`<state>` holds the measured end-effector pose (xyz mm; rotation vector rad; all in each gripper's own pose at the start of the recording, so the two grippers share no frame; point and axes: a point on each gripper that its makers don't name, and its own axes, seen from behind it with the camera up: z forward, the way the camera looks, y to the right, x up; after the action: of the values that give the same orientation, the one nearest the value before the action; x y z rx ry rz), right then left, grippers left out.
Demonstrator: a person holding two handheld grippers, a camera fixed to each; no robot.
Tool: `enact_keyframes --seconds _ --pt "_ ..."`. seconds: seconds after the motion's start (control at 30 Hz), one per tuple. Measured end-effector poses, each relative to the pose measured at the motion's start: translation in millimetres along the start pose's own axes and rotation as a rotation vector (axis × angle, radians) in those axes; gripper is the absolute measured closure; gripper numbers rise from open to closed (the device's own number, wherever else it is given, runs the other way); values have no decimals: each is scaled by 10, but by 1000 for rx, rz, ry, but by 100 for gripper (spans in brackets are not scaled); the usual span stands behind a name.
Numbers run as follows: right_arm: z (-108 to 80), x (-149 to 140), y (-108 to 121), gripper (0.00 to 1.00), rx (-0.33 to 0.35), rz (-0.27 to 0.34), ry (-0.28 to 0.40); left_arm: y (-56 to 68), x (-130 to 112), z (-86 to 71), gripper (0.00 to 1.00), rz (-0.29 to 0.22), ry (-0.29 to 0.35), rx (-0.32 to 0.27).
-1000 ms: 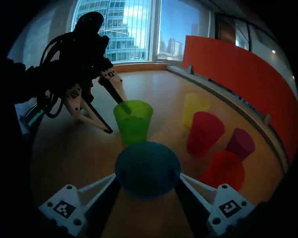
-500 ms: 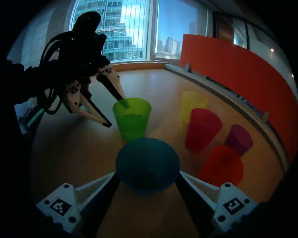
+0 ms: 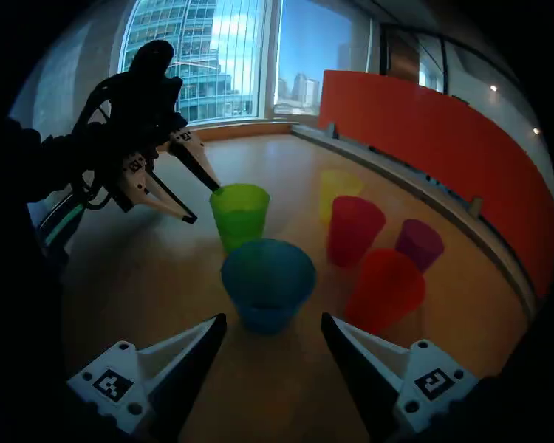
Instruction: Pour water
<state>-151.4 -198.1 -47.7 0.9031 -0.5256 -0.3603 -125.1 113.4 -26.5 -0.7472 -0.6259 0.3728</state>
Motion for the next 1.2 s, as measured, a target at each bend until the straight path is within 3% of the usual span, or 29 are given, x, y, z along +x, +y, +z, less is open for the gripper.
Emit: enact_keyframes --seconds 0.57,0.8,1.2 --pt "-552 -161 79 1 -99 67 38 -81 -38 -326 15 -79 31 100" --pt "-699 -215 125 1 -138 83 44 -96 -59 -419 15 -102 45 125" --pt "-883 -90 276 1 -234 157 117 -260 84 -537 16 -171 122 212"
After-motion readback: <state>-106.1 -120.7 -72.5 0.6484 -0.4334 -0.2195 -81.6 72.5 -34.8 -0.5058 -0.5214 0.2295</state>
